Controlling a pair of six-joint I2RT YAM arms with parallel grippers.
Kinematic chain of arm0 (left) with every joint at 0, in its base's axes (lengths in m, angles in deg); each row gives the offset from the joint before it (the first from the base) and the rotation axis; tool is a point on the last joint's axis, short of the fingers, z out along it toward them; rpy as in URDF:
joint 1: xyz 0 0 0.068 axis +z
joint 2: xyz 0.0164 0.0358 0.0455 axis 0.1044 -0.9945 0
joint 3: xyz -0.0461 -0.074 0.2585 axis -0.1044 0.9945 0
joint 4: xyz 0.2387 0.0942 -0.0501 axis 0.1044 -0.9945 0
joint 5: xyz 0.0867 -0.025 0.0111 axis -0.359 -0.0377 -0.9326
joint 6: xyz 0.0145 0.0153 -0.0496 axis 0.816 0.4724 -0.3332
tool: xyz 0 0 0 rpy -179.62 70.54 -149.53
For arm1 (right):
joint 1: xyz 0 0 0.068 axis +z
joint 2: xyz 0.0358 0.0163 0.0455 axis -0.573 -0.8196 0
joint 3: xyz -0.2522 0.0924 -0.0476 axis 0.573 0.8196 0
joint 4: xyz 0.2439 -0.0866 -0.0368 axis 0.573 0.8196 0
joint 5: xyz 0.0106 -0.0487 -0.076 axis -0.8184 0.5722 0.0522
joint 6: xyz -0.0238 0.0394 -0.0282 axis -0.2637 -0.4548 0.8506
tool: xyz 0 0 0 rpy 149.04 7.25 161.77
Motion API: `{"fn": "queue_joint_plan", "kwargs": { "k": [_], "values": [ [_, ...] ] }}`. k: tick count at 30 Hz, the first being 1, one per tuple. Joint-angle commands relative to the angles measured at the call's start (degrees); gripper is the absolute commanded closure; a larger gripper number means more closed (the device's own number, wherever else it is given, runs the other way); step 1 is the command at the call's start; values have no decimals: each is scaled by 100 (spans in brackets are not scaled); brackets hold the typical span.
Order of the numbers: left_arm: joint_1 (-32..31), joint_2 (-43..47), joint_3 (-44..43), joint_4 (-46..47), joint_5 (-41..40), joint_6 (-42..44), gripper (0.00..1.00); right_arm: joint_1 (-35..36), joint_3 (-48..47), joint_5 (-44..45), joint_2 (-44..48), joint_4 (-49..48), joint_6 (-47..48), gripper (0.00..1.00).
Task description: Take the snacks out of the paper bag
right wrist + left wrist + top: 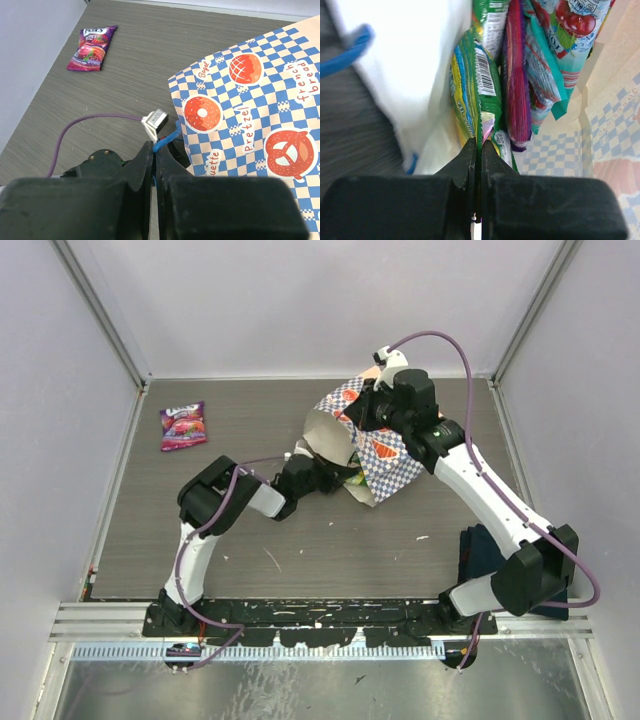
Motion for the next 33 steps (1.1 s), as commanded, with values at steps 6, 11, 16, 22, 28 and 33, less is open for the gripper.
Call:
{"fn": "queue_joint_plan", "kwargs": {
  "k": [6,11,16,22,28,33],
  "values": [
    [766,1935,1278,77,399,1240,100,-31,-38,107,346,-380,121,99],
    [1149,3588,1492,-1851,378,2787,100,-31,-55,44,263,-409,101,99],
    [1203,5657,1101,-4575,-1244,5069,100,-29,-60,-207,139,-615,-68,99],
    [1301,6158,-171,-7520,-3986,6291,100,-25,-70,-623,-157,-947,-390,99],
    [1311,5579,-959,-8894,-5182,6694,100,16,-138,-740,-277,-1020,-476,99],
    [1311,4554,-1996,-10297,-5550,6179,100,37,-145,-738,-279,-1010,-476,99]
  ]
}}
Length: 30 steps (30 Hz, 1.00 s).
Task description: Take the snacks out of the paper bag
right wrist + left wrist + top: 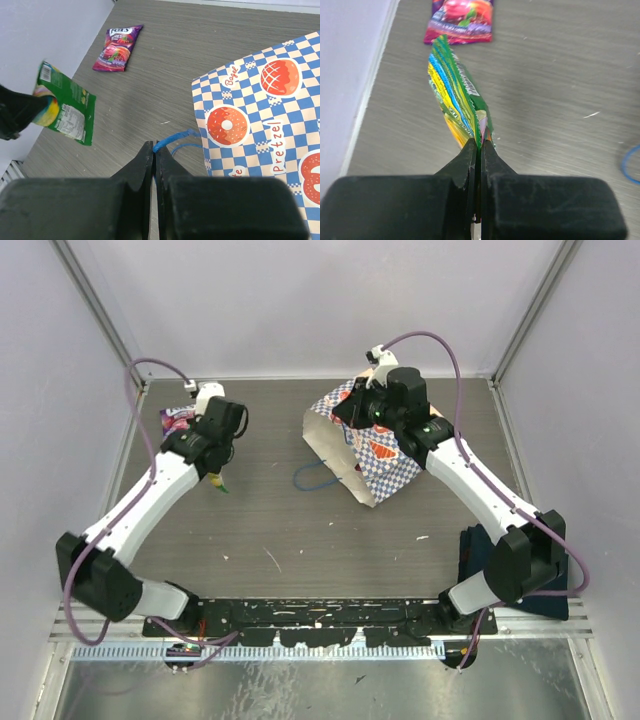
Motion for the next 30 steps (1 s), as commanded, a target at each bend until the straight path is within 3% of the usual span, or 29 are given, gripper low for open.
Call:
{"fn": "queue_joint_plan", "kwargs": {
  "k": [1,7,11,13,17,23,27,30],
  "values": [
    [0,-575,-784,-1257,-789,-222,100,40,-173,-103,105,-471,-70,99],
    [-44,-1320,-1306,-2064,-1591,-1471,100,41,-155,-77,118,-436,-44,99],
    [-207,-1612,-1380,-1938,-1811,-1291,100,46,-163,-82,82,-440,-45,99],
    [-274,-1642,-1183,-1075,-1347,-408,100,46,-186,-100,48,-431,-43,99],
    [-290,-1597,-635,500,528,1734,100,42,-190,-111,37,-403,-17,99],
    [-430,-1651,-154,827,2492,4414,100,44,-167,-32,68,-301,77,99],
    [-780,-1566,559,1213,2164,5589,100,42,-154,-47,48,-329,63,99],
    [-788,-1370,826,1285,2728,5878,100,41,-158,-97,18,-357,36,99]
  ]
}}
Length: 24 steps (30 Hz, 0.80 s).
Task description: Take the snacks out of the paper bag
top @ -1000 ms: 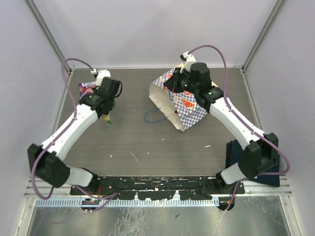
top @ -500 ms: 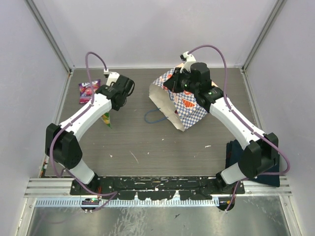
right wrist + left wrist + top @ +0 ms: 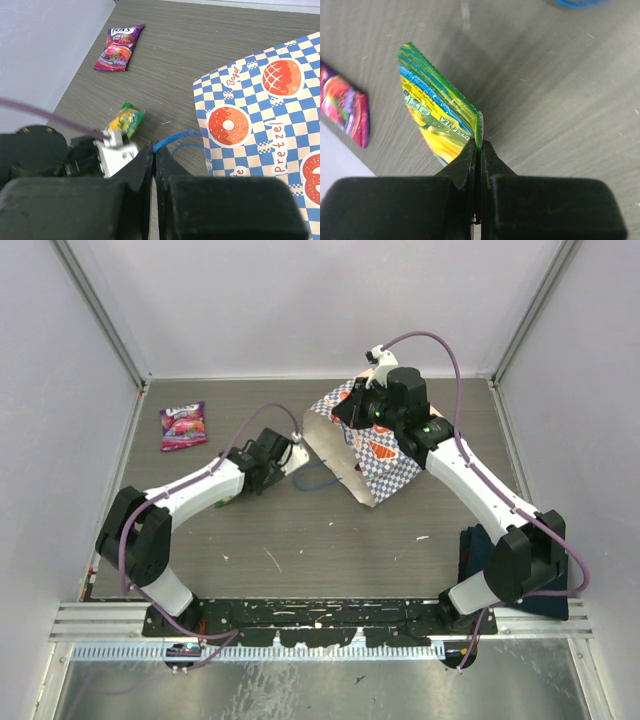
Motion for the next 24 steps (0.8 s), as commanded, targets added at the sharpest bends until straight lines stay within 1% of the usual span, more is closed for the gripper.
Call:
{"fn": "queue_joint_plan", "kwargs": {
  "k": [1,2,3,4,5,6,7,8,9,10,11,13,15,16,17,19,21,22,24],
  "values": [
    [-60,420,296,418,1010,1263,100,36,-155,-66,14,-323,50,99],
    [-67,491,340,374,1236,1308,87,33,-161,-68,10,-323,57,99],
    [-71,579,368,435,1270,1253,62,30,-155,-69,13,-322,58,99],
    [-71,657,437,600,1195,1157,40,32,-154,-69,17,-328,58,99],
    [-72,758,549,808,1135,1087,6,27,-159,-73,18,-331,53,99],
    [-73,911,687,1026,1152,1050,1,34,-150,-85,18,-332,50,99],
    [-71,1091,852,1302,1213,1007,2,32,-147,-94,22,-336,49,99],
    [-48,1324,1026,1630,1260,724,2,37,-139,-91,25,-338,42,99],
    [47,1549,1215,2064,1148,90,2,39,-129,-82,34,-338,41,99],
    [293,1740,1218,2342,1102,-744,2,39,-120,-72,35,-347,41,99],
    [576,1857,1112,2382,1105,-1768,2,40,-115,-65,40,-340,47,99],
    [1170,1865,711,1842,1020,-3336,2,35,-109,-59,46,-342,49,99],
    [1417,1620,269,708,499,-4505,2,34,-106,-68,44,-349,49,99],
    [1465,1543,204,414,414,-5032,1,35,-103,-76,44,-347,50,99],
    [1475,1561,314,372,515,-5379,1,39,-101,-80,48,-357,50,99],
    [1476,1798,833,664,734,-6158,1,39,-76,-86,65,-358,41,99],
    [1501,2197,1421,1162,1078,-6518,1,37,-42,-64,90,-362,53,99],
    [1514,2333,1601,1220,1062,-6713,1,31,-14,-46,115,-363,62,99],
    [1528,2471,1863,1395,861,-6851,8,35,28,-34,132,-366,67,99]
  ]
}}
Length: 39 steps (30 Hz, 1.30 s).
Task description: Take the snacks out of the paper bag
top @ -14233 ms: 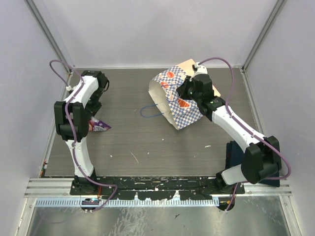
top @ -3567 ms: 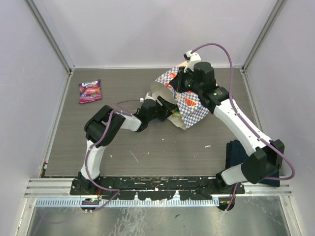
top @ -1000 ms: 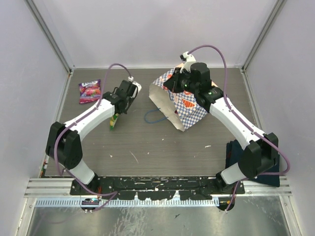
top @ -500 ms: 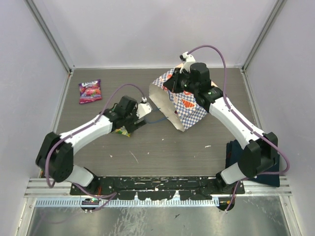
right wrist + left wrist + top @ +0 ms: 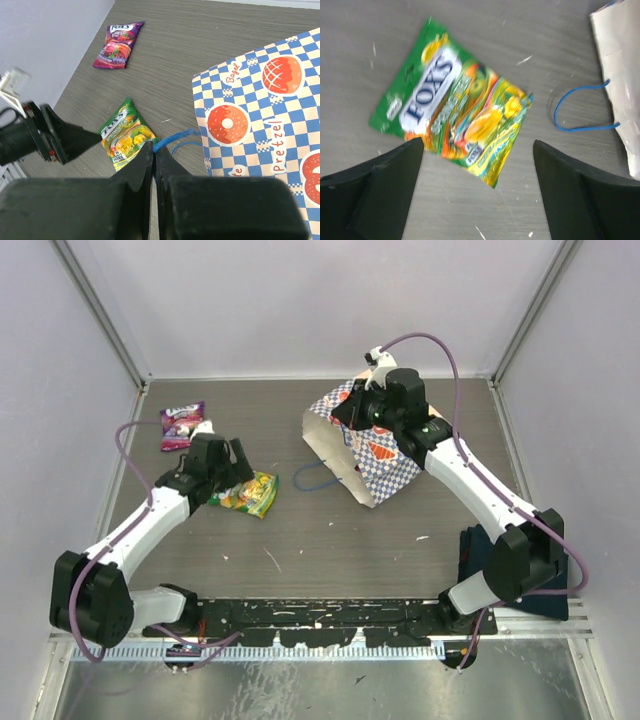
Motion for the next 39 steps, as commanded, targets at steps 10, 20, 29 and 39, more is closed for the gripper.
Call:
{"fn": "queue_joint_plan", "kwargs": {
  "k": [10,20,29,39],
  "values": [
    [105,-976,496,833,1,-1555,37,29,89,-24,277,-367,137,99],
    [229,-2341,-137,1271,133,-420,32,24,81,83,190,-304,260,99],
    [234,-4035,-2636,-410,1596,3314,20,24,8,67,45,-286,266,99],
    [208,-3071,-3074,-613,1172,3762,4,24,-100,102,-9,-194,363,99]
  ]
}}
